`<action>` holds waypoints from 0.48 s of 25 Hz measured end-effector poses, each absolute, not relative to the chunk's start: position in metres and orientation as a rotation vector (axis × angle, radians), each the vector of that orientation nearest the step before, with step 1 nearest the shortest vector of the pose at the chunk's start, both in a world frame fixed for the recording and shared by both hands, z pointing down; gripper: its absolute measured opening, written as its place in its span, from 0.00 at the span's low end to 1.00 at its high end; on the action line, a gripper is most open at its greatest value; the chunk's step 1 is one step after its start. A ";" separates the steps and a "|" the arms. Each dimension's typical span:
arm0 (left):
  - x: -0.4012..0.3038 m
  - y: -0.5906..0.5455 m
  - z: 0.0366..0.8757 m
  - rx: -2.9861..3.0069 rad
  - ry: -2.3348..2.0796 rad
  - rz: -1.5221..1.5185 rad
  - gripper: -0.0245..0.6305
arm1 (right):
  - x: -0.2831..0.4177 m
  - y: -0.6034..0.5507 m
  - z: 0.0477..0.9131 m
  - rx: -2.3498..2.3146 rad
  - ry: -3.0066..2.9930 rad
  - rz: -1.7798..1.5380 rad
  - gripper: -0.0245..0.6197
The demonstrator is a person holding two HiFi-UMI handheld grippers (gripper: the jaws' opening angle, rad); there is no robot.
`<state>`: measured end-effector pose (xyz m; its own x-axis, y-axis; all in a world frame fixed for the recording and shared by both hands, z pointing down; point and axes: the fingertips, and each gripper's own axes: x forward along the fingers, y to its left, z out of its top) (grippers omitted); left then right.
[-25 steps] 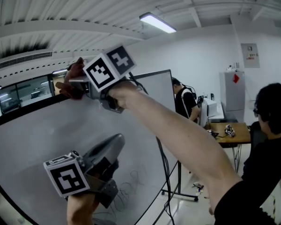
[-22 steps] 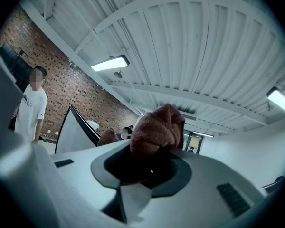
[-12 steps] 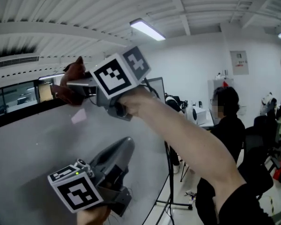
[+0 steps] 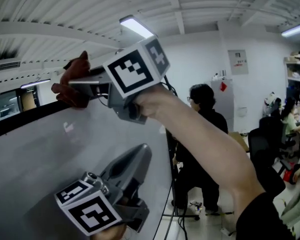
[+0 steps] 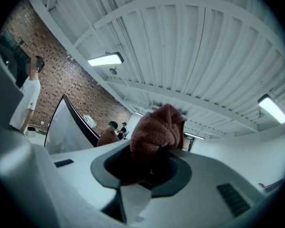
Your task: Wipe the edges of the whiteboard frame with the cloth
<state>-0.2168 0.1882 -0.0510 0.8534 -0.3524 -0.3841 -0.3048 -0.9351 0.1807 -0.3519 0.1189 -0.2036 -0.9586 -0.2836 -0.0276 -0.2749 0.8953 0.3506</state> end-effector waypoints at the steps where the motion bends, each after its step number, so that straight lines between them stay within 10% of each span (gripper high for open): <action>1: -0.217 0.185 -0.050 2.913 -0.517 -0.632 0.02 | -0.352 0.117 -0.204 0.436 -3.042 -0.545 0.21; 12: -0.185 0.131 -0.034 2.942 -0.597 -0.619 0.02 | -0.326 0.094 -0.196 0.292 -3.009 -0.716 0.21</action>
